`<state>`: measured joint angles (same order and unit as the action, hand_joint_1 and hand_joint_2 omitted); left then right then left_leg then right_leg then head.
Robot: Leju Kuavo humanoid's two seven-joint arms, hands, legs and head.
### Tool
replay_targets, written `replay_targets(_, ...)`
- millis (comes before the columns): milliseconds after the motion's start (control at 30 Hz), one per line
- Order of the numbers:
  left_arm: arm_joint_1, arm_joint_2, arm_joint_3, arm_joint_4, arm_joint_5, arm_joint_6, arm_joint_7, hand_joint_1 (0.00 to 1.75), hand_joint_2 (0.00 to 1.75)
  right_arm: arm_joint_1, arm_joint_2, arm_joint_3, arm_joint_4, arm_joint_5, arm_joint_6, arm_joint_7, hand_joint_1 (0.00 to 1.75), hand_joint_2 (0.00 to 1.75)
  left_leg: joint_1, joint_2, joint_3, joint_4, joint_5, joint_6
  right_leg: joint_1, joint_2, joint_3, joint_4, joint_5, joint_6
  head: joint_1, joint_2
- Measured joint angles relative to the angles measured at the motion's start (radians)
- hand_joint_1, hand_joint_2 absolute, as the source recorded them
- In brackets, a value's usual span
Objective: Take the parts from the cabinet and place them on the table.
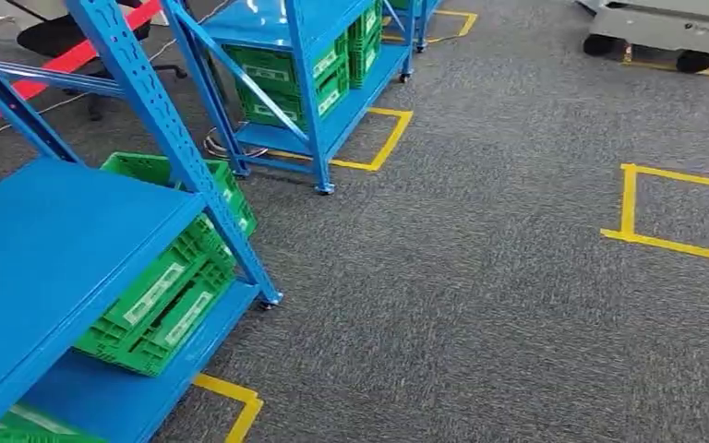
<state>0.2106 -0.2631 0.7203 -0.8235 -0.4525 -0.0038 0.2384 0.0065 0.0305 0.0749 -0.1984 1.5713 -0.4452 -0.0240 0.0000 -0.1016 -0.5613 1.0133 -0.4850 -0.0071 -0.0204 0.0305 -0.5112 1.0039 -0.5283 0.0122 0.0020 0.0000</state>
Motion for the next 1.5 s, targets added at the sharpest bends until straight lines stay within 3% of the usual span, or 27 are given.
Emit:
replay_targets(33, -0.007, 0.007, 0.005, 0.021, -0.015, -0.004, -0.01, 0.0, 0.0, 0.001, -0.005, 0.02, 0.0, 0.0, -0.002, -0.002, 0.0, 0.0, -0.003, 0.049, -0.011, 0.026, -0.02, -0.008, 0.0, -0.006, 0.001, -0.001, 0.0, -0.005, -0.006, 0.0)
replay_targets(67, -0.017, 0.017, 0.008, 0.041, -0.031, -0.008, -0.02, 0.0, 0.0, 0.004, -0.006, 0.037, 0.0, 0.0, -0.002, -0.005, 0.0, 0.0, -0.002, 0.073, -0.04, 0.083, -0.055, -0.013, 0.002, -0.017, 0.001, -0.001, -0.001, -0.009, -0.01, 0.0)
replay_targets(133, -0.041, 0.036, 0.009, 0.083, -0.058, -0.014, -0.036, 0.0, 0.0, 0.016, -0.012, 0.073, 0.0, 0.0, -0.002, -0.008, 0.0, 0.0, 0.001, 0.089, -0.127, 0.254, -0.127, -0.019, 0.005, -0.05, 0.002, 0.0, -0.005, -0.015, -0.01, 0.0)
replay_targets(167, -0.046, 0.045, 0.01, 0.099, -0.07, -0.014, -0.045, 0.0, 0.0, 0.019, -0.016, 0.087, 0.001, 0.0, -0.002, -0.008, 0.0, 0.0, 0.002, 0.09, -0.153, 0.302, -0.135, -0.02, 0.006, -0.063, 0.002, 0.0, -0.007, -0.016, -0.009, 0.0)
replay_targets(200, -0.049, 0.053, 0.01, 0.116, -0.083, -0.014, -0.051, 0.0, 0.0, 0.02, -0.018, 0.098, 0.001, -0.001, -0.002, -0.008, 0.0, 0.0, 0.003, 0.091, -0.155, 0.301, -0.118, -0.019, 0.007, -0.074, 0.004, 0.0, -0.009, -0.016, -0.01, 0.0)
replay_targets(267, -0.055, 0.067, 0.013, 0.146, -0.104, -0.013, -0.064, 0.0, 0.0, 0.018, -0.021, 0.115, 0.001, -0.01, -0.002, 0.0, 0.0, 0.0, 0.002, 0.097, -0.1, 0.189, -0.037, -0.011, 0.01, -0.092, 0.011, 0.0, -0.014, -0.016, -0.01, 0.0)
replay_targets(300, -0.059, 0.074, 0.016, 0.162, -0.107, -0.011, -0.068, 0.0, 0.0, 0.017, -0.022, 0.123, 0.001, -0.014, -0.002, 0.007, 0.0, 0.0, -0.001, 0.114, -0.052, 0.094, 0.009, -0.002, 0.012, -0.102, 0.017, -0.001, -0.018, -0.014, -0.01, 0.0)
replay_targets(333, -0.065, 0.083, 0.02, 0.174, -0.107, -0.009, -0.07, 0.0, 0.0, 0.016, -0.022, 0.129, 0.001, -0.021, -0.002, 0.013, 0.0, 0.0, -0.013, 0.175, -0.014, 0.019, 0.019, 0.011, 0.013, -0.111, 0.018, -0.002, -0.022, -0.011, -0.009, 0.0)
replay_targets(367, -0.074, 0.085, 0.024, 0.183, -0.106, -0.008, -0.071, 0.0, 0.0, 0.017, -0.022, 0.132, 0.001, -0.026, -0.004, 0.014, 0.0, 0.0, -0.023, 0.189, -0.007, -0.001, 0.006, 0.016, 0.021, -0.122, 0.015, 0.001, -0.03, -0.002, -0.011, 0.0)
replay_targets(500, -0.081, 0.094, 0.036, 0.214, -0.104, -0.005, -0.074, 0.0, 0.0, 0.01, -0.022, 0.145, 0.001, -0.029, -0.005, 0.018, 0.0, 0.0, -0.017, 0.143, 0.0, -0.014, 0.013, 0.03, 0.022, -0.161, 0.04, -0.009, -0.039, 0.015, -0.01, 0.0)
replay_targets(567, -0.085, 0.095, 0.039, 0.223, -0.104, -0.005, -0.074, 0.0, 0.0, 0.011, -0.027, 0.147, 0.001, -0.029, -0.005, 0.018, 0.0, 0.0, -0.009, 0.123, 0.001, -0.02, 0.019, 0.037, 0.017, -0.057, 0.003, 0.07, -0.091, 0.023, -0.001, 0.0)
replay_targets(667, -0.093, 0.099, 0.04, 0.233, -0.104, -0.005, -0.074, 0.0, 0.0, 0.015, -0.029, 0.149, 0.001, -0.03, -0.005, 0.018, 0.0, 0.0, -0.008, 0.085, -0.001, -0.02, 0.018, 0.04, 0.015, -0.033, -0.12, 0.302, -0.18, 0.028, 0.002, 0.0)
replay_targets(733, -0.092, 0.099, 0.04, 0.241, -0.104, -0.005, -0.074, 0.0, 0.0, 0.015, -0.03, 0.151, 0.001, -0.032, -0.005, 0.018, 0.0, 0.0, -0.007, 0.06, 0.004, -0.019, 0.017, 0.039, 0.014, -0.033, -0.13, 0.285, -0.13, 0.029, 0.001, 0.0)
replay_targets(800, -0.093, 0.099, 0.04, 0.247, -0.104, -0.005, -0.074, 0.0, 0.0, 0.015, -0.032, 0.154, 0.001, -0.031, -0.005, 0.019, 0.0, 0.0, -0.003, 0.033, 0.012, -0.017, 0.013, 0.033, 0.007, -0.019, -0.064, 0.122, -0.022, 0.033, 0.001, 0.0)
replay_targets(833, -0.094, 0.1, 0.04, 0.248, -0.104, -0.005, -0.074, 0.0, 0.0, 0.016, -0.033, 0.154, 0.001, -0.031, -0.005, 0.019, 0.0, 0.0, -0.001, 0.021, 0.014, -0.015, 0.009, 0.027, -0.001, 0.018, -0.03, 0.036, 0.014, 0.035, 0.002, 0.0)
replay_targets(867, -0.096, 0.1, 0.044, 0.248, -0.08, 0.01, -0.059, 0.0, 0.0, 0.019, -0.032, 0.154, 0.002, -0.042, -0.009, 0.022, 0.0, 0.0, -0.007, 0.008, 0.007, -0.005, 0.007, 0.019, -0.004, 0.067, -0.017, 0.013, -0.004, 0.038, 0.003, 0.0)
replay_targets(967, -0.064, 0.02, 0.096, 0.155, 0.186, 0.171, 0.076, 0.0, 0.0, 0.018, -0.032, 0.136, 0.002, -0.152, -0.059, 0.037, 0.0, 0.0, -0.003, -0.017, -0.006, -0.005, 0.012, 0.008, 0.001, 0.044, -0.008, 0.016, -0.01, 0.019, -0.002, 0.0)
replay_targets(1000, -0.016, 0.003, 0.065, 0.081, 0.311, 0.242, 0.13, 0.0, 0.0, 0.019, -0.031, 0.12, 0.002, -0.204, -0.084, 0.037, 0.0, 0.0, -0.003, -0.025, -0.004, -0.001, 0.008, 0.002, -0.003, 0.036, -0.005, 0.013, -0.008, 0.01, -0.001, 0.0)
replay_targets(1067, 0.102, -0.025, -0.051, -0.069, 0.388, 0.288, 0.182, 0.0, 0.0, 0.017, -0.024, 0.067, 0.001, -0.323, -0.123, 0.029, 0.0, 0.0, -0.004, 0.044, -0.027, 0.059, -0.038, -0.005, -0.004, 0.018, 0.002, 0.008, -0.009, -0.006, -0.012, 0.0)
replay_targets(1133, 0.19, 0.014, -0.2, -0.177, 0.25, 0.155, 0.06, 0.0, 0.0, 0.018, -0.023, 0.002, 0.001, -0.442, -0.133, 0.005, 0.0, 0.0, -0.002, 0.08, -0.113, 0.218, -0.116, -0.014, 0.003, -0.02, 0.004, 0.008, -0.014, -0.013, -0.015, 0.0)
replay_targets(1167, 0.213, 0.08, -0.298, -0.205, 0.093, 0.05, -0.068, 0.0, 0.0, 0.013, -0.023, -0.035, 0.001, -0.491, -0.129, -0.003, 0.0, 0.0, -0.001, 0.087, -0.156, 0.294, -0.143, -0.017, 0.005, -0.046, 0.002, 0.008, -0.018, -0.015, -0.014, 0.0)
replay_targets(1200, 0.219, 0.123, -0.374, -0.207, -0.04, 0.005, -0.158, 0.0, 0.0, 0.007, -0.023, -0.062, -0.001, -0.522, -0.123, -0.007, 0.0, 0.0, 0.0, 0.09, -0.17, 0.318, -0.141, -0.019, 0.006, -0.065, 0.002, 0.008, -0.02, -0.016, -0.016, 0.0)
replay_targets(1233, 0.218, 0.181, -0.476, -0.198, -0.164, -0.008, -0.247, 0.0, 0.0, -0.004, -0.023, -0.091, -0.004, -0.547, -0.118, -0.01, 0.0, 0.0, 0.0, 0.093, -0.158, 0.3, -0.116, -0.018, 0.007, -0.081, -0.004, 0.008, -0.023, -0.015, -0.015, 0.0)
replay_targets(1300, 0.208, 0.277, -0.63, -0.166, -0.282, 0.045, -0.351, 0.0, 0.0, -0.023, -0.023, -0.139, -0.013, -0.586, -0.109, -0.02, 0.0, 0.0, -0.001, 0.102, -0.081, 0.167, -0.039, -0.007, 0.008, -0.097, 0.002, 0.008, -0.028, -0.016, -0.016, 0.0)
replay_targets(1333, 0.188, 0.338, -0.753, -0.133, -0.328, 0.086, -0.391, 0.0, 0.0, -0.03, -0.023, -0.167, -0.02, -0.618, -0.104, -0.029, 0.0, 0.0, -0.007, 0.128, -0.014, 0.055, 0.0, 0.005, 0.009, -0.105, 0.008, 0.007, -0.03, -0.014, -0.017, 0.0)
replay_targets(1367, 0.162, 0.378, -0.869, -0.098, -0.359, 0.112, -0.418, 0.0, 0.0, -0.032, -0.021, -0.192, -0.025, -0.649, -0.098, -0.036, 0.0, 0.0, -0.019, 0.18, 0.015, 0.001, -0.011, 0.013, 0.012, -0.114, 0.011, 0.008, -0.034, -0.009, -0.016, 0.0)
replay_targets(1500, 0.054, 0.527, -1.282, 0.058, -0.355, 0.189, -0.462, 0.0, 0.0, -0.044, -0.017, -0.307, -0.039, -0.767, -0.074, -0.074, 0.0, 0.0, -0.025, 0.144, 0.01, -0.01, -0.002, 0.023, 0.013, -0.145, 0.035, 0.0, -0.036, 0.008, -0.016, 0.0)
